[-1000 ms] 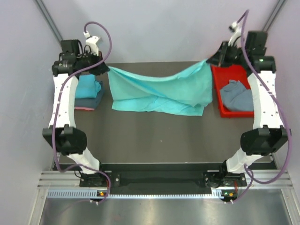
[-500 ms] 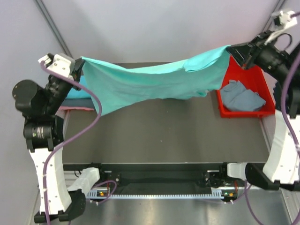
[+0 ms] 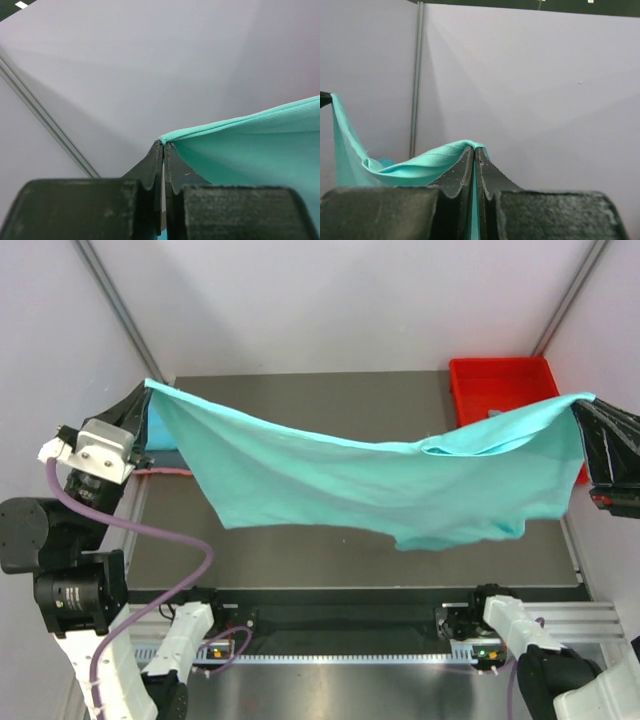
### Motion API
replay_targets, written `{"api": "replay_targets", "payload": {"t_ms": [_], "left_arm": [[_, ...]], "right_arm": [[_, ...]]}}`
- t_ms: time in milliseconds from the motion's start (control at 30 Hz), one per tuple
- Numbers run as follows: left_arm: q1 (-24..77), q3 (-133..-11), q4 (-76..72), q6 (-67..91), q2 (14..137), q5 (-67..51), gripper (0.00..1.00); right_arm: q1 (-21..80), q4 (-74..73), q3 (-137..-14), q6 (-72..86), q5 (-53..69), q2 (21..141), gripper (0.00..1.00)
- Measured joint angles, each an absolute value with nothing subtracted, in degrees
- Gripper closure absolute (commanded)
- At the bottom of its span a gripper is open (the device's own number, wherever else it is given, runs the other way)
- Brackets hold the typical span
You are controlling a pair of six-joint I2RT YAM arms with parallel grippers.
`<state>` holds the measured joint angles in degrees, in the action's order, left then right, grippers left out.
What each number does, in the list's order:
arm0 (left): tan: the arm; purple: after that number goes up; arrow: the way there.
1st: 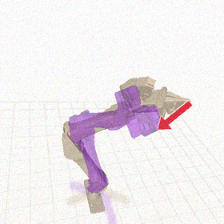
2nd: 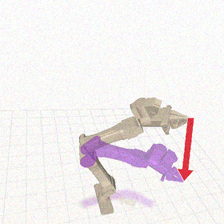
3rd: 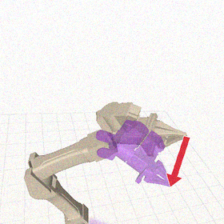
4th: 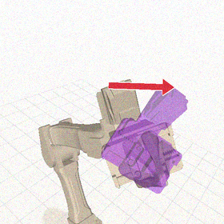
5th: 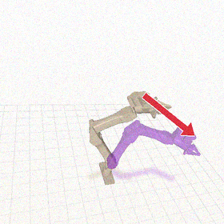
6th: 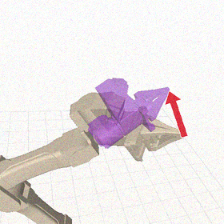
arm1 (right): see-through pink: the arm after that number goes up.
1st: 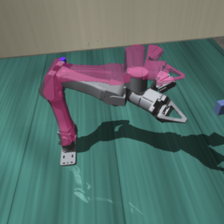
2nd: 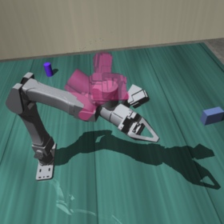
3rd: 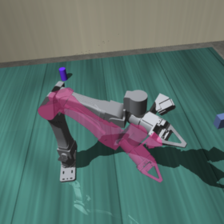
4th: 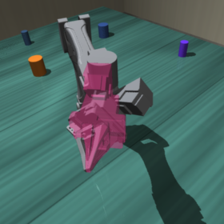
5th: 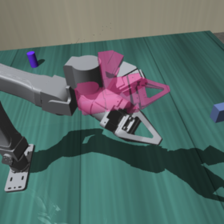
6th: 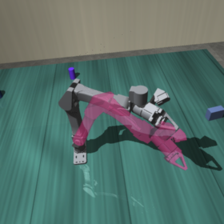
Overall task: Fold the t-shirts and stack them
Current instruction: Flatten the tshirt out
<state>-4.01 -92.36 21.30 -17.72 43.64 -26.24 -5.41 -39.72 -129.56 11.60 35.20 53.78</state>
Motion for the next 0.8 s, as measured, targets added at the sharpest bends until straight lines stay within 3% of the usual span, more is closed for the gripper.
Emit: {"api": "replay_targets", "payload": {"t_ms": [167, 367, 567, 800], "left_arm": [[-4.0, -91.0, 20.2, -17.9, 44.4, -26.3, 1.00], [-4.0, -82.5, 21.5, -19.6, 48.4, -29.2, 1.00], [-4.0, -70.7, 21.4, -20.7, 57.2, -31.3, 1.00], [-3.8, -66.3, 19.2, -21.2, 75.2, -32.2, 1.00]], "right_arm": [[-6.5, -36.8, -124.1, 12.5, 36.1, 53.1, 1.00], [-6.6, -34.8, -105.7, 13.4, 37.2, 56.5, 1.00], [-6.1, -31.5, -93.5, 14.1, 37.8, 69.9, 1.00], [-3.5, -28.6, -94.4, 12.6, 37.3, 92.7, 1.00]]}}
